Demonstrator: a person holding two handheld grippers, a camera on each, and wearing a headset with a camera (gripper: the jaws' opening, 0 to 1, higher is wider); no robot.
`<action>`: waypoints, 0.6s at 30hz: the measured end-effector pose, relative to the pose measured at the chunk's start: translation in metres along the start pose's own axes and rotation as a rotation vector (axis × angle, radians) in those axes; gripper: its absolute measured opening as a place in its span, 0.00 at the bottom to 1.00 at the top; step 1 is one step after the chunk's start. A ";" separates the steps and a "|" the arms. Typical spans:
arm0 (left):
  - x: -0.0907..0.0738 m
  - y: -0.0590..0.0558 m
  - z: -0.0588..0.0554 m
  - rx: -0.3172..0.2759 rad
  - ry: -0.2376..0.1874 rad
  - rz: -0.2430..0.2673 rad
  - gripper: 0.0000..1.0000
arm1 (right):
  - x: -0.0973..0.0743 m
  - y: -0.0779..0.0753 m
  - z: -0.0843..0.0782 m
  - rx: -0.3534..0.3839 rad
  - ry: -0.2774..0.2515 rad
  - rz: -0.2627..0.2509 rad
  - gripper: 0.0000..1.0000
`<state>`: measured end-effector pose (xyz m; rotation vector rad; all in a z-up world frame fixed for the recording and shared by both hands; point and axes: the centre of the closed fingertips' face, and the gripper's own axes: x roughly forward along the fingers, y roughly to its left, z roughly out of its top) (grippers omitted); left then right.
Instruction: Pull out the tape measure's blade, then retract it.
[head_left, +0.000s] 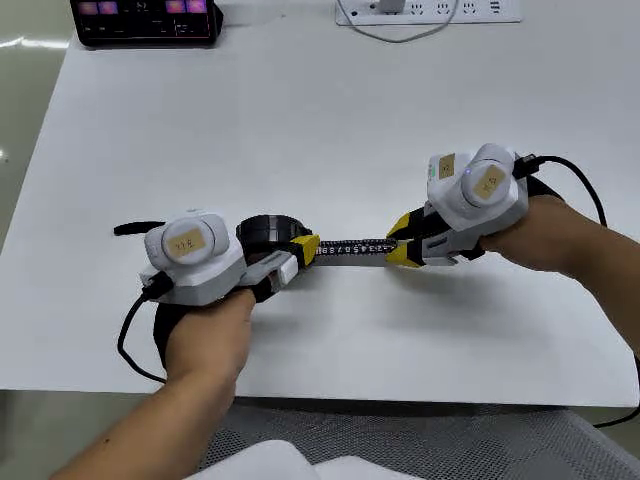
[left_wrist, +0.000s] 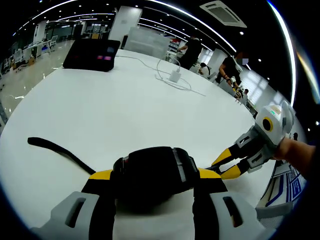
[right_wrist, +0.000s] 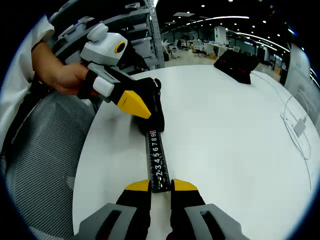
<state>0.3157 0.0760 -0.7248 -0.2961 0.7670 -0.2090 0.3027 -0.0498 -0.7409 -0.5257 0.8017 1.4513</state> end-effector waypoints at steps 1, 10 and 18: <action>0.000 0.000 0.000 0.000 0.000 -0.001 0.58 | 0.001 0.001 0.001 -0.001 0.000 0.002 0.11; 0.000 0.001 0.000 -0.004 -0.001 -0.009 0.58 | 0.013 0.003 0.010 -0.007 -0.009 0.012 0.11; 0.000 0.000 0.000 -0.004 -0.002 -0.011 0.58 | 0.013 0.002 0.009 -0.013 -0.004 0.018 0.11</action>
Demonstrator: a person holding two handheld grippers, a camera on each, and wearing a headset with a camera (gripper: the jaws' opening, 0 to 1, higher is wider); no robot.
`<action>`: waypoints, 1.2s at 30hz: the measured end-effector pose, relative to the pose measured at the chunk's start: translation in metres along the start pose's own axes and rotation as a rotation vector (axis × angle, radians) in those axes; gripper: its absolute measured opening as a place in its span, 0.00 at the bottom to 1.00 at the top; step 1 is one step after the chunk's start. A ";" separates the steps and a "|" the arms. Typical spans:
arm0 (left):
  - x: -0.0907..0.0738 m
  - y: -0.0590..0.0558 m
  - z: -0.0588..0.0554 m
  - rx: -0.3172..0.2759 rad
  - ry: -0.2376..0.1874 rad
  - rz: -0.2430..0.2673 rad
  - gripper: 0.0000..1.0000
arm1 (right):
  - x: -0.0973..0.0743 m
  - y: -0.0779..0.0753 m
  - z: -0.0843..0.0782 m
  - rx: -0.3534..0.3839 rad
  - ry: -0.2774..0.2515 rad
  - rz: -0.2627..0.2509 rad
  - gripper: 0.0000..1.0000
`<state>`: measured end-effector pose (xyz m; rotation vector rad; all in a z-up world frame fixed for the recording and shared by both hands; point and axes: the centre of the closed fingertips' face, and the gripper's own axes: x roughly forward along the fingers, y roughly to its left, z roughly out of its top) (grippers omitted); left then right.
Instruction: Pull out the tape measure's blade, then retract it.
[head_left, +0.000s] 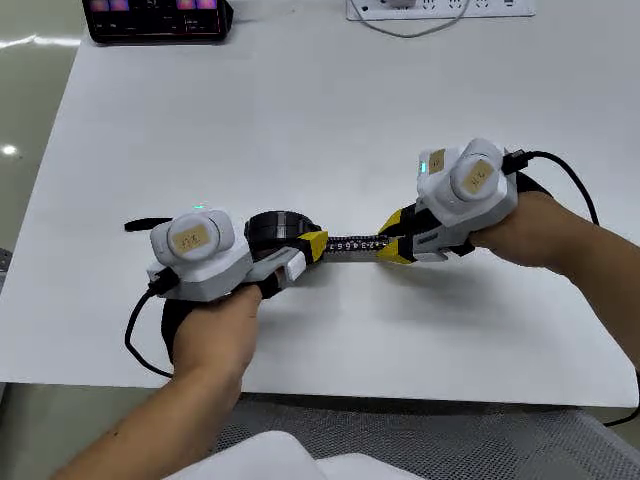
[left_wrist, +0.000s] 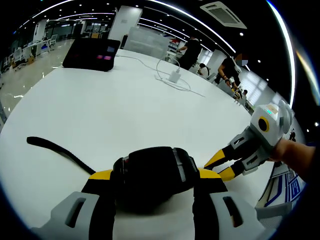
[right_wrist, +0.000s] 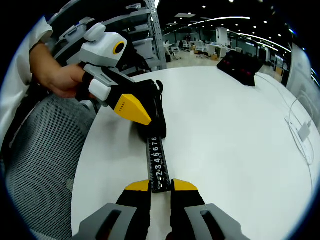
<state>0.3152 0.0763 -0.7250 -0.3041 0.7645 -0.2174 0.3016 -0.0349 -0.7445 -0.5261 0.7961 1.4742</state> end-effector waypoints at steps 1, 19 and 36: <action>0.000 0.000 0.000 0.001 0.000 0.000 0.58 | 0.000 0.000 0.000 0.001 0.000 0.000 0.11; 0.000 -0.003 -0.001 0.019 -0.016 0.024 0.61 | 0.000 0.002 0.000 0.006 -0.007 -0.010 0.11; -0.002 -0.001 0.005 0.108 -0.061 0.095 0.61 | 0.001 0.005 0.000 0.026 -0.015 -0.023 0.11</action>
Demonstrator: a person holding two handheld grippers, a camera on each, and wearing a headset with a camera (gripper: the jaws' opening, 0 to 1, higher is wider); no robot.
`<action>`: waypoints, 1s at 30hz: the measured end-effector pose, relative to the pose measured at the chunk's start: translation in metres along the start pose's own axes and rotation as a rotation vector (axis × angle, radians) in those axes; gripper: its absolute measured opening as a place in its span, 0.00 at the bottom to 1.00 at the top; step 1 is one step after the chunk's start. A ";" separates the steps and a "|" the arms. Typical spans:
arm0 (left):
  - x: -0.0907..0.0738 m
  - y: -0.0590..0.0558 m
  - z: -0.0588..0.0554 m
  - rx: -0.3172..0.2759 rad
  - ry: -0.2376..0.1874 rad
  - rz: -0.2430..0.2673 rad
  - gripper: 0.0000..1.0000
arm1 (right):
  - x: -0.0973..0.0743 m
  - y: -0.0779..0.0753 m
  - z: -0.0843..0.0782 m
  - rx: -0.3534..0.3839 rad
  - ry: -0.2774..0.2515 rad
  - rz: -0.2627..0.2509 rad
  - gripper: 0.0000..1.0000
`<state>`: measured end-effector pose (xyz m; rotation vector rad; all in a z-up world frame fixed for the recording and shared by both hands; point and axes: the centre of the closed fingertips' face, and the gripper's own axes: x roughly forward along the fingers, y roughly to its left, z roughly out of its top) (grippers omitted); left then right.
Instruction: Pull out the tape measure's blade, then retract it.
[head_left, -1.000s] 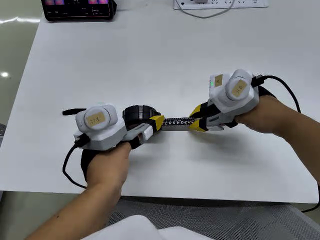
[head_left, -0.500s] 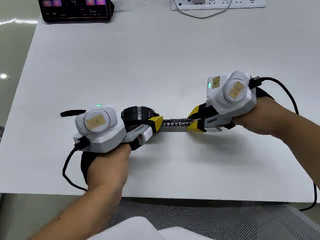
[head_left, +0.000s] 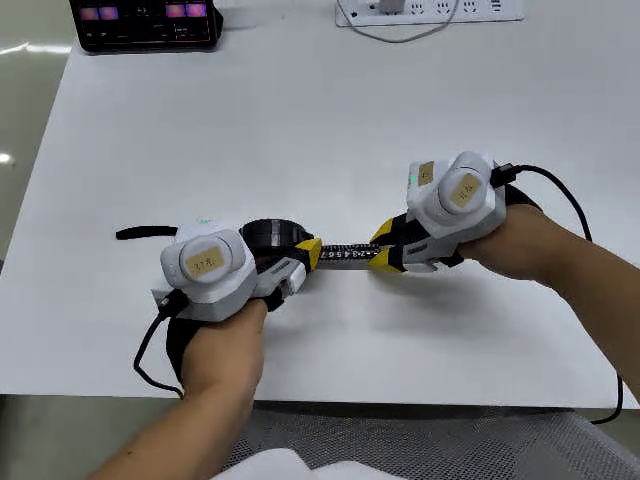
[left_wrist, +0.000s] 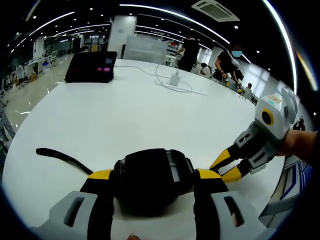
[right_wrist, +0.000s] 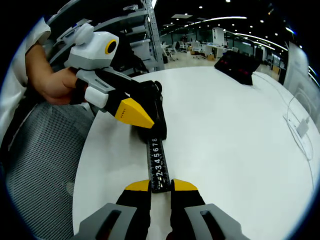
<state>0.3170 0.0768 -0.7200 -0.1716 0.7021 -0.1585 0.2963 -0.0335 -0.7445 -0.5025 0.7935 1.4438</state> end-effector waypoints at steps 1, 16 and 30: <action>-0.001 0.000 0.000 0.005 -0.005 0.006 0.61 | 0.000 0.000 0.000 0.001 -0.001 0.000 0.11; -0.001 0.001 0.001 0.035 -0.007 0.024 0.58 | 0.000 0.000 -0.001 0.006 0.000 0.001 0.11; -0.001 0.002 0.000 0.023 0.015 0.018 0.56 | 0.005 -0.001 0.005 0.009 -0.016 0.005 0.11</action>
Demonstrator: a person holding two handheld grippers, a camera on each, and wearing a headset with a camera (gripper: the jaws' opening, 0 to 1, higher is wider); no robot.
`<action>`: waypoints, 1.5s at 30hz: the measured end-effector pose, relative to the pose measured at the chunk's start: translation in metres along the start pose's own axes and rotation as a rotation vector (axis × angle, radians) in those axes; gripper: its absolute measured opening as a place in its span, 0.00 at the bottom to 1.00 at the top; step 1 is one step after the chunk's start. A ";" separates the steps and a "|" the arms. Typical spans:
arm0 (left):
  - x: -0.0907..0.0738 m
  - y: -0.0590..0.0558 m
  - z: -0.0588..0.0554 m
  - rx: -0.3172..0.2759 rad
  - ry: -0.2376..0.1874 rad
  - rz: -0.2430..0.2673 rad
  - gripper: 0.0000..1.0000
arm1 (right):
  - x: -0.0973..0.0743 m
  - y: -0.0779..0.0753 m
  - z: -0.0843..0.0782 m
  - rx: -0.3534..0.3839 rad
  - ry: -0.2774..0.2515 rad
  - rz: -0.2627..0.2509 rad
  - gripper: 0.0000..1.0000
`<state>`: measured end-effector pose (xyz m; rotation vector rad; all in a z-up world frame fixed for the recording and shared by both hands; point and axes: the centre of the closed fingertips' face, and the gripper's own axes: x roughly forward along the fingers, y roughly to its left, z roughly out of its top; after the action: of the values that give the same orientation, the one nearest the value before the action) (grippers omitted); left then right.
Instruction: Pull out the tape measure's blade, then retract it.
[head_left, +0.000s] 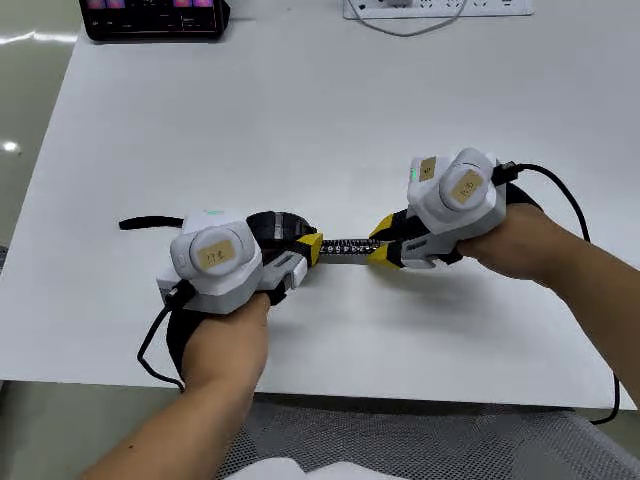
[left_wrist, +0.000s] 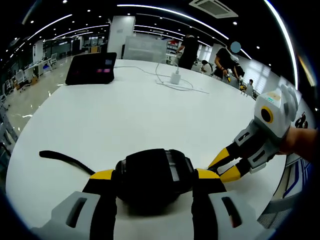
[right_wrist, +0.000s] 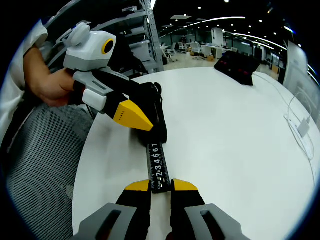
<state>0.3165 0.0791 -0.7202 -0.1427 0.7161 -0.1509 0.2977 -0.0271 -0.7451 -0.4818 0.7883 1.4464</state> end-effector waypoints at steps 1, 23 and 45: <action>0.000 0.000 0.000 0.001 0.001 -0.001 0.56 | 0.001 0.000 0.001 0.000 0.000 0.001 0.11; -0.001 0.001 0.000 -0.019 0.005 -0.015 0.56 | 0.022 0.003 0.020 -0.014 -0.024 0.025 0.11; 0.001 0.000 0.000 -0.030 0.005 -0.022 0.56 | 0.037 0.005 0.034 -0.017 -0.050 0.037 0.11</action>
<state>0.3167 0.0793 -0.7209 -0.1787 0.7224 -0.1619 0.2969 0.0240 -0.7483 -0.4444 0.7487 1.4946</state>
